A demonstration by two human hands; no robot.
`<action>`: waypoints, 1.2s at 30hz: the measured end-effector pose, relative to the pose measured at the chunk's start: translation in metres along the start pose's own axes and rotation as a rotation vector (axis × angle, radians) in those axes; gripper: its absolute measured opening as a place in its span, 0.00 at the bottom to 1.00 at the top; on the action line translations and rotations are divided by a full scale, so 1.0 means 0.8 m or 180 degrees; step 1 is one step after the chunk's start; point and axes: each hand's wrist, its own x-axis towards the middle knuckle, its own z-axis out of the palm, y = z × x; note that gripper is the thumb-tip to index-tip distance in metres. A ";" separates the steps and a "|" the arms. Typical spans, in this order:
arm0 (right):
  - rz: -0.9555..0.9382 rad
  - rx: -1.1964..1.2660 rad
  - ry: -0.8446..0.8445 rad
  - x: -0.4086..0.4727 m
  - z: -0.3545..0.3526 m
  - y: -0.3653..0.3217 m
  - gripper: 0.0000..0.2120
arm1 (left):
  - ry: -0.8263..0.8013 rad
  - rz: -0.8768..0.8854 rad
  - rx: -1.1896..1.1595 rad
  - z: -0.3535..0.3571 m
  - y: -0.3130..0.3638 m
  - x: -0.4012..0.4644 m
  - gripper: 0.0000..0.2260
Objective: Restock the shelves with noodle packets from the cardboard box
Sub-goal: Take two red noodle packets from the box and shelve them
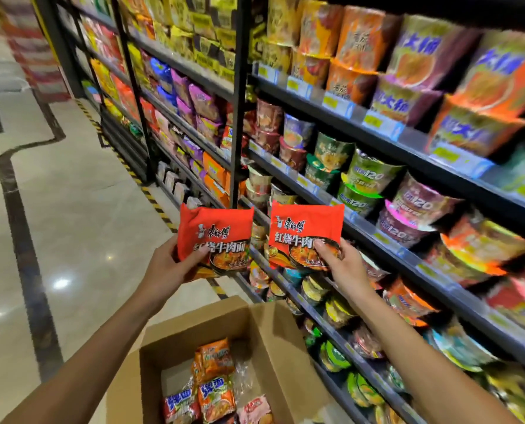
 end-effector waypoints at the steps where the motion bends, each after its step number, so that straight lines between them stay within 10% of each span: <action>1: -0.0010 0.0010 0.0099 -0.012 -0.007 -0.008 0.13 | -0.0093 0.0043 -0.0032 0.002 0.007 0.000 0.14; 13: 0.0007 0.0050 0.1395 -0.179 -0.124 -0.059 0.06 | -0.1270 0.0570 -0.0274 0.100 0.079 -0.020 0.16; 36: -0.0190 -0.0118 0.3029 -0.575 -0.569 -0.068 0.06 | -0.2665 0.1356 -0.0507 0.569 0.240 -0.347 0.09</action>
